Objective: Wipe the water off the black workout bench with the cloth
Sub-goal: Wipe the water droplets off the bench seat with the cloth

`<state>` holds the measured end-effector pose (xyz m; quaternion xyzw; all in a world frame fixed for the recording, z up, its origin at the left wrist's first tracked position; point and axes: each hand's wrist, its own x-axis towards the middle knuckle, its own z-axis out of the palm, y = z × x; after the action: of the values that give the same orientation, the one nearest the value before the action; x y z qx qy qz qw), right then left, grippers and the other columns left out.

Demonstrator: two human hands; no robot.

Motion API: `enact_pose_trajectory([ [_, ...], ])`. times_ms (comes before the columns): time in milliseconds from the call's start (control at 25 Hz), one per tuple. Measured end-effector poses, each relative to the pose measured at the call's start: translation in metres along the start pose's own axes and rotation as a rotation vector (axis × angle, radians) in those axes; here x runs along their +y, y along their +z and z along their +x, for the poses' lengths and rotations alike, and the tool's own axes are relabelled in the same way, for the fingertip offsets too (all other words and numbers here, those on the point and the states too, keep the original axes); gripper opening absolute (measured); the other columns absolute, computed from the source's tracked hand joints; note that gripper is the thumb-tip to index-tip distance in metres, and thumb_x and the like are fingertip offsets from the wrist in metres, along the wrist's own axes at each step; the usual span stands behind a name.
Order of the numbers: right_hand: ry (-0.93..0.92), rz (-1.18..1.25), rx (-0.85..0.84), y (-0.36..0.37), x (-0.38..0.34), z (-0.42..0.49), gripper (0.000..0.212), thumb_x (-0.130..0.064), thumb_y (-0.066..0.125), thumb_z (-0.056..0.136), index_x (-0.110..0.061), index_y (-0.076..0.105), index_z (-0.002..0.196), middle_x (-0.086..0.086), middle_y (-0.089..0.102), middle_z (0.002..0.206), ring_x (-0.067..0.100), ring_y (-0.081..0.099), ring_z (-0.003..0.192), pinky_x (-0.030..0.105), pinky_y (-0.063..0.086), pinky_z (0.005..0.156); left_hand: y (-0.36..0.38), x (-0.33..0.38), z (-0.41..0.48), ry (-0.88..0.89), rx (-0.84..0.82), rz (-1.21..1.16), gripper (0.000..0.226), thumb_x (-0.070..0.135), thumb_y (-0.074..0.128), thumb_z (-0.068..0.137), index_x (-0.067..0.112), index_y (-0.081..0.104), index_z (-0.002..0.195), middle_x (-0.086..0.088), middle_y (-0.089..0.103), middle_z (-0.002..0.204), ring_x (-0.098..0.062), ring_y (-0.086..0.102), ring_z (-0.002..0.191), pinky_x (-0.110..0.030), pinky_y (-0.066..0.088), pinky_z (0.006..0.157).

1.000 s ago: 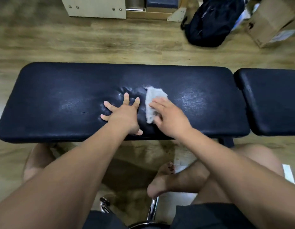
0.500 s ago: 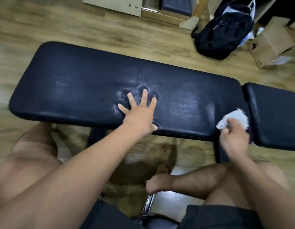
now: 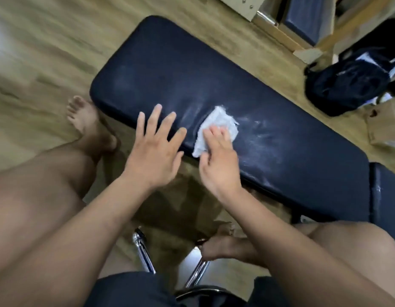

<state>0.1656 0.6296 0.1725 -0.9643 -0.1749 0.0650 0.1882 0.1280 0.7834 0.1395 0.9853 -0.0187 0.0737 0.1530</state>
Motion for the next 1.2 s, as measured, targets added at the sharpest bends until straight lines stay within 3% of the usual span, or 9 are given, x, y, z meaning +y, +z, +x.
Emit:
enact_pose_trajectory([
  [200,-0.353,-0.014,-0.084,0.055,-0.100,0.087,0.044,-0.010,0.040,0.088,0.001,0.058,0.127,0.019,0.056,0.134,0.034,0.044,0.133,0.043,0.030,0.114,-0.009,-0.057,-0.004,-0.354,0.265,-0.053,0.045,0.006,0.051,0.089,-0.003,0.049,0.133,-0.024,0.050,0.139,-0.049,0.037,0.136,-0.067,0.027,0.110],
  [320,-0.464,-0.035,-0.103,0.080,-0.149,0.128,0.030,-0.017,0.039,0.098,-0.012,0.063,0.116,0.004,0.059,0.122,0.023,0.045,0.128,0.029,0.031,0.107,-0.021,-0.089,0.001,-0.574,0.295,0.054,0.044,0.007,0.048,0.095,0.002,0.044,0.139,-0.020,0.048,0.142,-0.045,0.036,0.138,-0.064,0.024,0.112],
  [400,-0.495,-0.093,-0.174,0.077,-0.161,0.140,0.029,-0.021,0.035,0.100,-0.018,0.061,0.112,-0.002,0.055,0.120,0.016,0.042,0.125,0.021,0.034,0.094,-0.025,-0.086,0.002,-0.629,0.293,0.049,0.053,0.006,0.048,0.095,0.001,0.036,0.146,-0.021,0.045,0.145,-0.043,0.032,0.141,-0.064,0.021,0.114],
  [560,-0.515,-0.017,-0.157,0.042,-0.096,0.117,0.029,-0.023,0.039,0.097,-0.017,0.063,0.112,0.001,0.057,0.122,0.018,0.050,0.119,0.036,0.045,0.094,-0.030,-0.037,-0.001,-0.394,0.109,0.064,0.073,0.012,0.048,0.078,0.000,0.031,0.148,-0.023,0.043,0.146,-0.044,0.028,0.143,-0.066,0.019,0.114],
  [640,-0.466,-0.061,-0.104,0.020,-0.036,0.083,0.030,-0.016,0.048,0.095,-0.012,0.062,0.121,0.005,0.055,0.133,0.025,0.047,0.126,0.034,0.043,0.097,-0.037,-0.006,0.002,-0.223,-0.008,0.140,0.076,0.017,0.045,0.073,0.008,0.034,0.148,-0.018,0.037,0.152,-0.044,0.024,0.145,-0.066,0.018,0.114],
  [760,-0.382,-0.068,0.080,-0.017,0.057,0.027,0.039,0.007,0.059,0.079,-0.002,0.064,0.117,0.014,0.059,0.129,0.032,0.054,0.122,0.028,0.043,0.092,-0.036,0.039,0.016,-0.057,-0.132,0.201,0.078,0.019,0.054,0.080,0.019,0.025,0.153,-0.010,0.020,0.162,-0.039,0.009,0.149,-0.059,0.011,0.119],
  [840,-0.286,-0.060,0.093,-0.031,0.103,-0.003,0.045,0.014,0.059,0.077,-0.003,0.065,0.118,0.014,0.059,0.131,0.033,0.053,0.125,0.029,0.047,0.092,-0.028,0.063,0.021,-0.022,-0.251,0.260,0.083,0.023,0.055,0.085,0.025,0.011,0.156,-0.006,0.004,0.165,-0.038,-0.002,0.150,-0.057,0.007,0.120],
  [960,-0.163,-0.081,0.079,-0.046,0.166,-0.037,0.052,0.015,0.056,0.081,-0.006,0.061,0.128,0.008,0.054,0.140,0.030,0.044,0.135,0.030,0.037,0.101,-0.012,0.088,0.021,0.025,-0.367,0.367,0.087,0.031,0.052,0.087,0.030,-0.002,0.155,-0.003,-0.006,0.165,-0.041,-0.005,0.149,-0.059,0.009,0.119],
  [1200,0.038,-0.087,0.113,-0.081,0.267,-0.094,0.053,0.010,0.051,0.086,-0.015,0.058,0.132,-0.001,0.050,0.144,0.022,0.039,0.139,0.041,0.048,0.099,-0.004,0.107,0.017,0.070,-0.385,0.450,0.084,0.031,0.054,0.086,0.027,0.010,0.157,-0.002,0.007,0.165,-0.040,0.010,0.147,-0.056,0.019,0.117],
])
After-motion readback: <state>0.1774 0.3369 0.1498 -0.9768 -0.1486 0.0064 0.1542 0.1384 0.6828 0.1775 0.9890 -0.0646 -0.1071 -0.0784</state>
